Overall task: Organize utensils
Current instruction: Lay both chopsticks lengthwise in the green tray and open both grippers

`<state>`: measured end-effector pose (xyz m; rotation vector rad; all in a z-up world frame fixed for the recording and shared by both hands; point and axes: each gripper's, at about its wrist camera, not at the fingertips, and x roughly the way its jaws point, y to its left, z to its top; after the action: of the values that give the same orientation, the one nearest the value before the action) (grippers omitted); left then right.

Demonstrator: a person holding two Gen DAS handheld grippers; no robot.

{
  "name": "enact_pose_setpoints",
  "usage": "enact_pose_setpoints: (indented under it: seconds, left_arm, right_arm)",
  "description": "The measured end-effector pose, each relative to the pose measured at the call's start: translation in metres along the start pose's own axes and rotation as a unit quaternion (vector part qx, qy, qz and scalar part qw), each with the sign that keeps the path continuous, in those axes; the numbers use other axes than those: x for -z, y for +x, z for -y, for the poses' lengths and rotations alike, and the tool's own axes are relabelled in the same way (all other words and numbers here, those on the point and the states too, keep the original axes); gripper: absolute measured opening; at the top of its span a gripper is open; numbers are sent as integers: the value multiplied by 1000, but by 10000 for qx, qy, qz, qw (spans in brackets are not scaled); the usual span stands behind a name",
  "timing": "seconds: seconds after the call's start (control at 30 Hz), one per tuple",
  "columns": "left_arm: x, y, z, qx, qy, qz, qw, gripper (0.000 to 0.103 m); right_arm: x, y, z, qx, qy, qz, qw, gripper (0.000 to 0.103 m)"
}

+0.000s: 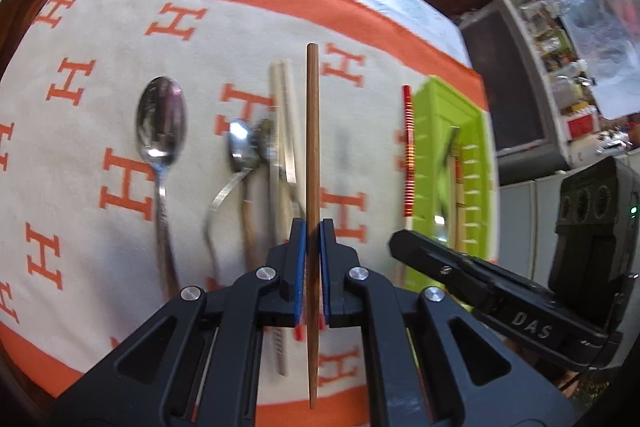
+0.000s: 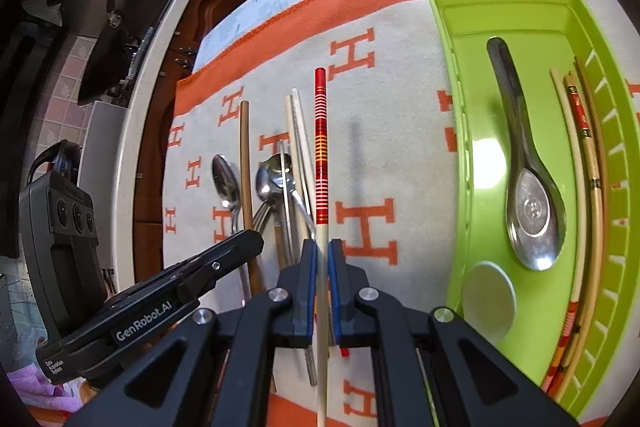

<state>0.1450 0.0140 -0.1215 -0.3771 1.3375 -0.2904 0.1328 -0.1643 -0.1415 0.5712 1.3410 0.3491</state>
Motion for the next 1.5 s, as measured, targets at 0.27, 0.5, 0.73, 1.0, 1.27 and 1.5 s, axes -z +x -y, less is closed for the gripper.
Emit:
enact_pose_setpoints:
  seconds: [0.27, 0.5, 0.73, 1.0, 1.27, 1.5]
  left_arm:
    - [8, -14, 85, 587, 650, 18, 9962, 4]
    - [17, 18, 151, 719, 1031, -132, 9920, 4]
    - [16, 59, 164, 566, 937, -341, 9934, 4]
    - [8, 94, 148, 392, 689, -414, 9960, 4]
    - [7, 102, 144, 386, 691, -501, 9956, 5]
    - [13, 89, 147, 189, 856, -465, 9951, 5]
  right_arm:
    - [16, -50, 8, 21, -223, 402, 9989, 6]
    - [9, -103, 62, 852, 5, 831, 9929, 6]
    - [3, -92, 95, 1249, 71, 626, 9902, 6]
    - [1, -57, 111, 1153, 93, 254, 9930, 6]
    - [-4, -56, 101, 1536, -83, 636, 9861, 6]
    - [0, -68, 99, 1485, 9, 687, 9865, 14]
